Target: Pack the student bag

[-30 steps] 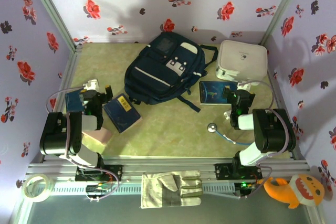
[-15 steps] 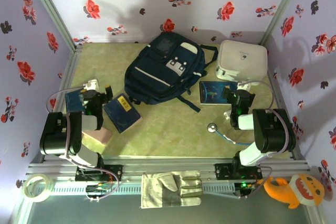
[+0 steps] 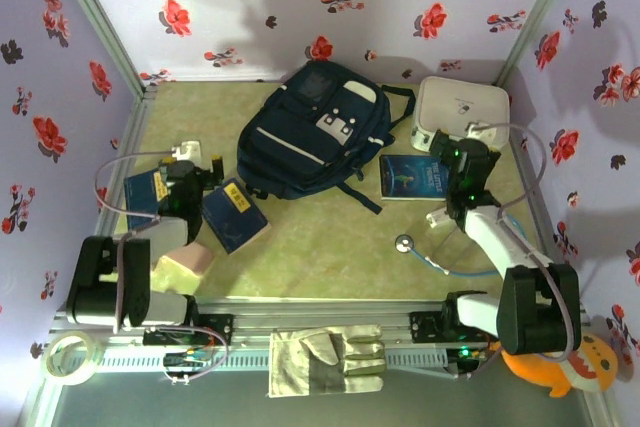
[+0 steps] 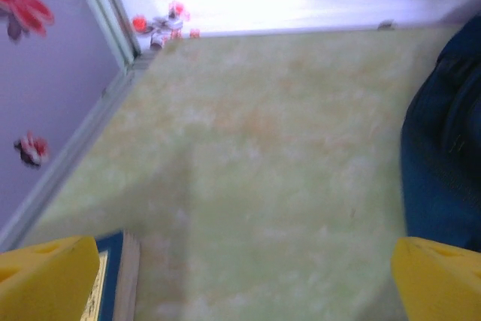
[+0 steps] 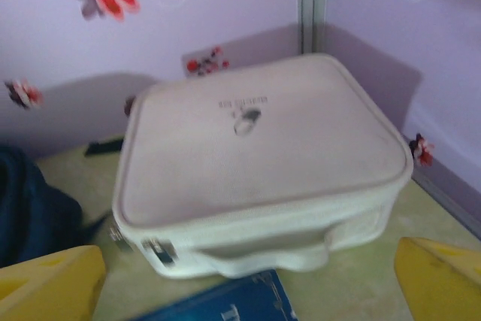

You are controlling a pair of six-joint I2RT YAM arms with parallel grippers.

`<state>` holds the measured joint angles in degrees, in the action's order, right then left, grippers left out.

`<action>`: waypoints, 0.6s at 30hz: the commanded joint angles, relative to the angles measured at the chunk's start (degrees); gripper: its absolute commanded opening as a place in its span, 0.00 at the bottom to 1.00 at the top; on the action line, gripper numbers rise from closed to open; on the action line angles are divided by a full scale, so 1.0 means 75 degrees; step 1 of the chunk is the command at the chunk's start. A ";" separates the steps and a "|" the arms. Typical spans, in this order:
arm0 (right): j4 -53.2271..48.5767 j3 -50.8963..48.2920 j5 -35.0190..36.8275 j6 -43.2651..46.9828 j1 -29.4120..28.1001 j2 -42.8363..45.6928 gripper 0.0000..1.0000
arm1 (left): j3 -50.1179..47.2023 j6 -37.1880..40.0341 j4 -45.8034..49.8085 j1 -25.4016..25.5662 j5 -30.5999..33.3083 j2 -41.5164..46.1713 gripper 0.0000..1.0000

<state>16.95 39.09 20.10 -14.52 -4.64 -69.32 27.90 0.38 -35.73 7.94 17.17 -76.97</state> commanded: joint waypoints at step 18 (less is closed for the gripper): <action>-0.3966 0.4324 -0.2636 -0.3405 -0.1990 -0.4081 0.90 | 0.3436 -0.5982 0.5632 0.2268 -0.2670 -0.0577 1.00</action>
<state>-9.82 69.14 1.65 -34.70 -19.53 -97.60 52.56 -38.15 3.97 23.81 1.65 -79.35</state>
